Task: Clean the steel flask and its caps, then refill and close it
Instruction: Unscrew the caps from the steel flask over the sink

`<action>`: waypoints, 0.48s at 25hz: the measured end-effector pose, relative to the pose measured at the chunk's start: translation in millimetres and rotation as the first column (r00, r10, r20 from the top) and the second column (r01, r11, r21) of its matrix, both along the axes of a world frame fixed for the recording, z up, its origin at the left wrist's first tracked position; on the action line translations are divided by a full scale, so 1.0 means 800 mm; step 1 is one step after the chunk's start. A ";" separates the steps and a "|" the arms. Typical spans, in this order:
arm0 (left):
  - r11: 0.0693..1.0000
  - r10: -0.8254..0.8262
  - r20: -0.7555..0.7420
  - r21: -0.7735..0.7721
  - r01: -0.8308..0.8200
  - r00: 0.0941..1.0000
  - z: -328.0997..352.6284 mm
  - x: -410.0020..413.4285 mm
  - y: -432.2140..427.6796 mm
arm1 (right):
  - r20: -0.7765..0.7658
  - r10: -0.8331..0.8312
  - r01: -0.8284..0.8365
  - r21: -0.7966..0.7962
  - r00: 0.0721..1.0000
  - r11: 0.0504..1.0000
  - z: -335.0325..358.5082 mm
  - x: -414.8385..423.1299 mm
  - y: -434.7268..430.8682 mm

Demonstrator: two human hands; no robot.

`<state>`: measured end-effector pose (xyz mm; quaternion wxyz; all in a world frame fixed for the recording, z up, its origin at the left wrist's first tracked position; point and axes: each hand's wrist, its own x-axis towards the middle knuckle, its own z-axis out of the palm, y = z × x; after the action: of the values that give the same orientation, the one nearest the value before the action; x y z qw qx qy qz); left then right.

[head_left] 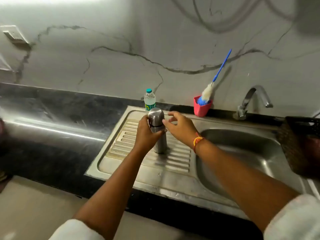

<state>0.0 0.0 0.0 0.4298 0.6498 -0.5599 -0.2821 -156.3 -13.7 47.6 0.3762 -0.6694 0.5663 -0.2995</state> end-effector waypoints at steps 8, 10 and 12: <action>0.998 0.012 -0.159 0.068 -0.001 0.987 -0.018 0.002 -0.020 | -0.577 0.019 -0.183 -0.228 0.816 0.956 0.019 0.050 -0.050; 0.997 0.035 -0.154 0.071 -0.024 0.988 -0.016 0.005 -0.023 | -0.684 -0.018 -0.212 -0.251 0.729 0.945 0.029 0.061 -0.057; 0.997 0.041 -0.171 0.075 -0.028 0.984 -0.016 0.007 -0.023 | -0.774 -0.034 -0.240 -0.237 0.632 0.941 0.036 0.072 -0.056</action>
<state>5.3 -18.3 -12.4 0.4578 0.6475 -0.4988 -0.3499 -98.4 -58.2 76.7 0.0032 -0.8158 0.5761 -0.0513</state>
